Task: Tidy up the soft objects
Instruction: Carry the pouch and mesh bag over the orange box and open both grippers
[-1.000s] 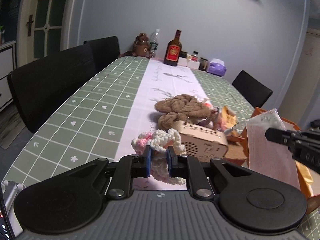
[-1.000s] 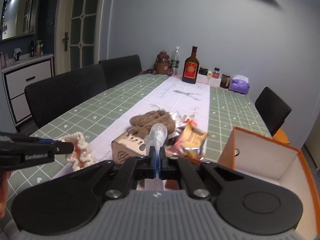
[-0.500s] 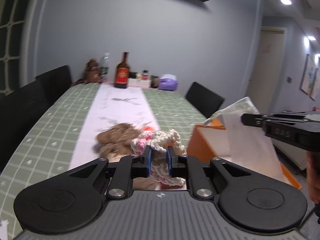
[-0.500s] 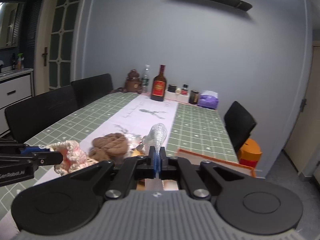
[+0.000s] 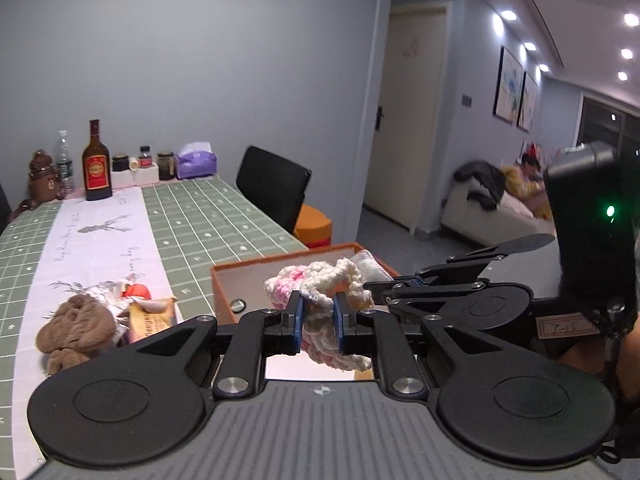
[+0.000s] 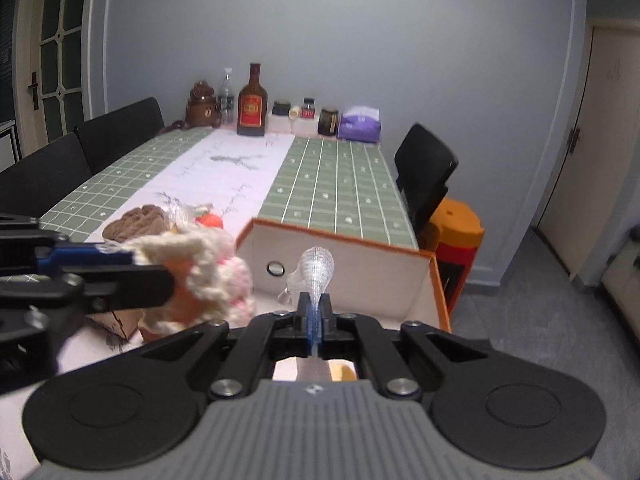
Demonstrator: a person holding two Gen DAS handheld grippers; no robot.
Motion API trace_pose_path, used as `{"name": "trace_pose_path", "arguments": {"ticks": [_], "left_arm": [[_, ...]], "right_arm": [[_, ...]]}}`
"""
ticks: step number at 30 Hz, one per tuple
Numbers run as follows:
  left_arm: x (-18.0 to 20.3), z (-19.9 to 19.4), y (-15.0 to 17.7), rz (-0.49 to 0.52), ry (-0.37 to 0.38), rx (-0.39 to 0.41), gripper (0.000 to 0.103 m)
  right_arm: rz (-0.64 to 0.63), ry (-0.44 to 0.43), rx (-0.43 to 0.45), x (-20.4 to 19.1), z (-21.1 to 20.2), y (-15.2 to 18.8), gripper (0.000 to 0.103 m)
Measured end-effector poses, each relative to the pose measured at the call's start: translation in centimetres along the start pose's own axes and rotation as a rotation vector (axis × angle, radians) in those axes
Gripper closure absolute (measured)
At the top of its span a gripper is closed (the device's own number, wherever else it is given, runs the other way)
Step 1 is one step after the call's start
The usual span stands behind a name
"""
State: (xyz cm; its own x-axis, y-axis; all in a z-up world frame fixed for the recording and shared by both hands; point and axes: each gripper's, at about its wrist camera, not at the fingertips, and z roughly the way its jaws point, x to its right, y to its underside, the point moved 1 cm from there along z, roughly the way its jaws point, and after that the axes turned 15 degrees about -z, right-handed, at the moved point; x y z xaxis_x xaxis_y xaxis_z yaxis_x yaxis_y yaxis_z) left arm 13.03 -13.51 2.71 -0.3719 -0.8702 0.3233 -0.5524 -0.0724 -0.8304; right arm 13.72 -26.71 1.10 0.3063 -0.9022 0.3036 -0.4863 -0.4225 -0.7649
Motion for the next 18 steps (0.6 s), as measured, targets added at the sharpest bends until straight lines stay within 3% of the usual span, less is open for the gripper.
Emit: {"name": "trace_pose_path", "arguments": {"ticks": [11,18], "left_arm": [[-0.7,5.3,2.6,0.044,-0.085,-0.16,0.086],[-1.1,5.7,2.8,0.049,-0.092,-0.182,0.083]], "right_arm": [[0.035,-0.074,-0.162,0.5,5.1,2.9,0.103],[0.026,-0.08,-0.19,0.6,5.2,3.3,0.096]]}}
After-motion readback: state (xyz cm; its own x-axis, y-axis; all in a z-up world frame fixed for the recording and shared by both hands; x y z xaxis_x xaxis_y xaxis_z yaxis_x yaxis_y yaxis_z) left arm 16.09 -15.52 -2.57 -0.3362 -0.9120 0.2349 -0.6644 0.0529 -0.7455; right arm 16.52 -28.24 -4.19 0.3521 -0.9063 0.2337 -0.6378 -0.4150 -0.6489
